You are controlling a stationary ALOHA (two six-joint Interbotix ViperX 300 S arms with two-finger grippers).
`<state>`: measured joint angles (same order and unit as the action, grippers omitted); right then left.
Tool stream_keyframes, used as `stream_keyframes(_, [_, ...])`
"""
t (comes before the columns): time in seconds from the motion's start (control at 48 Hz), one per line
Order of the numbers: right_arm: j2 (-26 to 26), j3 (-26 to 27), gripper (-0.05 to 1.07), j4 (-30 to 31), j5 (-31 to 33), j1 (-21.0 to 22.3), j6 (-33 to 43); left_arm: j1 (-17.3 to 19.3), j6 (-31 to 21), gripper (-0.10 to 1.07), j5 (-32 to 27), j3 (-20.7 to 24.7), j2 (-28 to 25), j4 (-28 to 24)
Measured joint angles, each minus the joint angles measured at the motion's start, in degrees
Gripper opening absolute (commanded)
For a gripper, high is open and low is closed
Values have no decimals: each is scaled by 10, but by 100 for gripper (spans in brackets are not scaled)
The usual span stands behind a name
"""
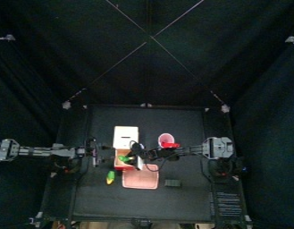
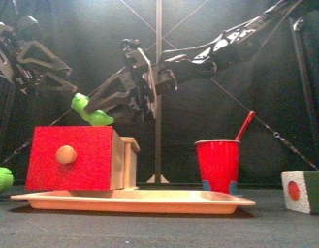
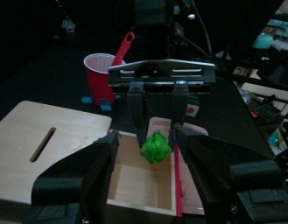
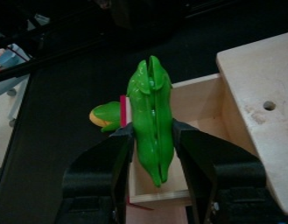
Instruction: Put pea in drawer
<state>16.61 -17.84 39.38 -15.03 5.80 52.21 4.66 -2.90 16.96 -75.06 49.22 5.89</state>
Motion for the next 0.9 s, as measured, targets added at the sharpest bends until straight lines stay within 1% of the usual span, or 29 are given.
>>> stream_keyframes(0.896, [13,8,74,1,19,-1,0,0,0,89,0,0,1,0])
